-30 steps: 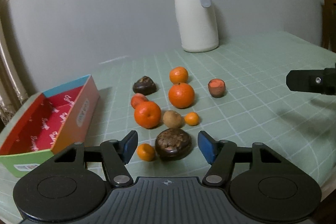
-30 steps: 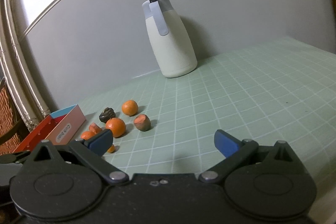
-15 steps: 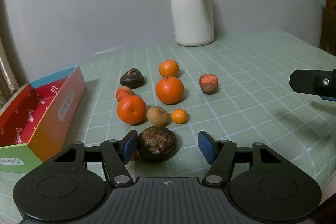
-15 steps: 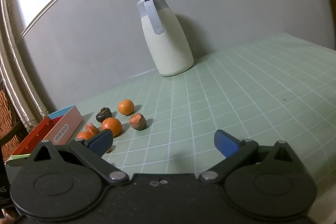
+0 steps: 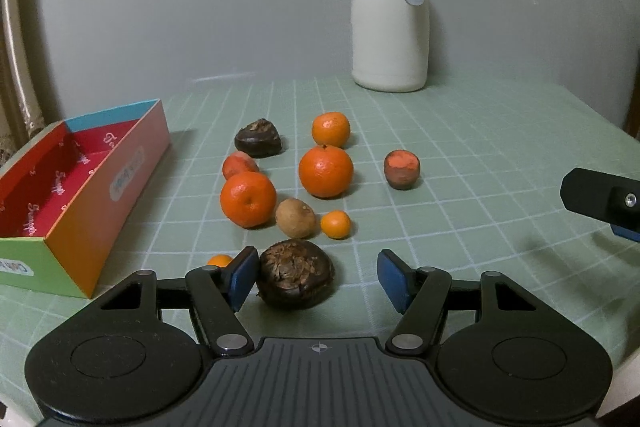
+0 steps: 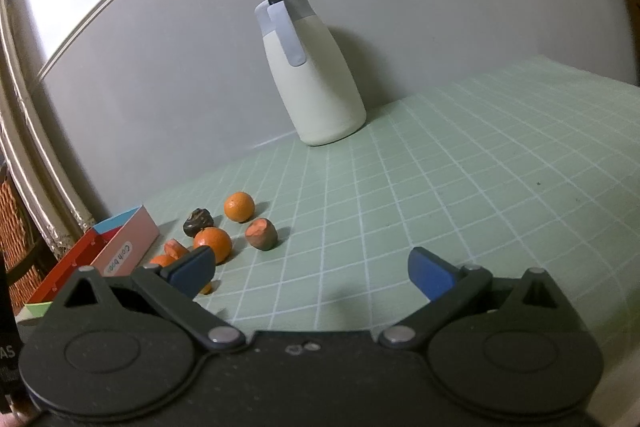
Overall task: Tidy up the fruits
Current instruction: 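Move the left gripper to the dark brown walnut and close on it, then carry the walnut with the left gripper into the red box and release, then grasp the small kumquat with the right gripper, then carry the kumquat with the right gripper into the red box and release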
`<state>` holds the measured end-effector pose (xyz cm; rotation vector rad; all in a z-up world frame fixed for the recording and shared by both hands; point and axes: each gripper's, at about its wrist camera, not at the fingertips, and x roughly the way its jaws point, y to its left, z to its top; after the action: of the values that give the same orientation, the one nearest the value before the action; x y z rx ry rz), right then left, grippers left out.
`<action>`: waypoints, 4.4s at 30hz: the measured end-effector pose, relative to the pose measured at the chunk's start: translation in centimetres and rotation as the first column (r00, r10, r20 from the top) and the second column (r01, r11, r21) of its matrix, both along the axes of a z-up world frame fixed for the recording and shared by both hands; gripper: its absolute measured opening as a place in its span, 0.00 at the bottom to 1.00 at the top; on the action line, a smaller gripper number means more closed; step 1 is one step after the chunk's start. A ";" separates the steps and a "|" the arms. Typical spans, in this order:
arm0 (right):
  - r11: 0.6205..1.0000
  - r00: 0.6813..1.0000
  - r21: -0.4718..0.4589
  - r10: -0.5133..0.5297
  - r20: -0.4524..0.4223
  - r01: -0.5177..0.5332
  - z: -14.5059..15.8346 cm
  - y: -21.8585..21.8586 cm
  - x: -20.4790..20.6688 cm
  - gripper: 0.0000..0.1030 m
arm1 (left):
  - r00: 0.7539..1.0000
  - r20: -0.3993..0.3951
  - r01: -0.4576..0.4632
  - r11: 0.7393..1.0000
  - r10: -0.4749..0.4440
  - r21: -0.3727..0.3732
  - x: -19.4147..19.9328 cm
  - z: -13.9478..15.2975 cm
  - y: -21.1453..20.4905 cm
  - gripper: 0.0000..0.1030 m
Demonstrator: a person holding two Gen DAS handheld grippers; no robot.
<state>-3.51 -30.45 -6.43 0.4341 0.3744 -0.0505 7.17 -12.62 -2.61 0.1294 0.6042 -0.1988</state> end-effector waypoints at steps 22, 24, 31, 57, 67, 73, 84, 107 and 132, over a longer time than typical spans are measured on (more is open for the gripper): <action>1.000 1.000 -0.014 -0.009 -0.015 0.009 -0.1 0.2 0.3 1.00 | 0.999 -0.021 0.024 0.998 -0.025 -0.052 0.5 -1.0 0.8 0.43; 0.999 1.000 -0.033 -0.018 -0.025 0.017 -0.1 0.4 0.5 1.00 | 0.999 -0.021 0.025 0.998 -0.027 -0.057 0.4 -1.0 0.9 0.42; 0.996 0.998 -0.083 -0.043 -0.040 0.039 -0.2 0.9 0.8 1.00 | 1.000 0.010 0.014 0.998 -0.014 -0.064 0.0 -0.2 1.8 0.42; 0.972 0.981 -0.133 0.190 -0.034 -0.193 0.2 8.9 4.8 1.00 | 0.900 0.070 -0.433 0.901 0.430 0.034 7.6 3.3 20.3 0.42; 0.951 0.959 -0.123 0.283 -0.032 -0.285 0.3 12.6 6.6 1.00 | 0.862 0.033 -0.507 0.860 0.506 0.049 7.9 2.2 21.6 0.45; 0.951 0.955 -0.094 0.290 -0.065 -0.295 0.1 13.2 7.5 1.00 | 0.871 0.073 -0.487 0.873 0.486 -0.005 6.3 2.8 22.3 0.50; 0.923 0.931 -0.118 0.359 -0.068 -0.365 -0.3 15.4 8.0 0.81 | 0.841 0.196 -0.507 0.861 0.504 -0.037 -0.6 4.0 24.4 0.72; 0.896 0.926 -0.235 0.353 -0.136 -0.376 -1.8 18.7 9.2 0.18 | 0.747 0.172 -0.637 0.765 0.642 -0.093 -3.0 2.6 30.9 0.76; 0.736 0.796 -0.309 0.580 -0.173 -0.603 2.6 32.4 15.4 0.20 | 0.633 0.080 -0.739 0.632 0.770 -0.234 -5.8 1.3 38.6 0.79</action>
<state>11.94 1.93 -3.81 -0.0616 0.5458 0.4942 1.34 25.97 -1.26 -0.2956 0.4169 0.5927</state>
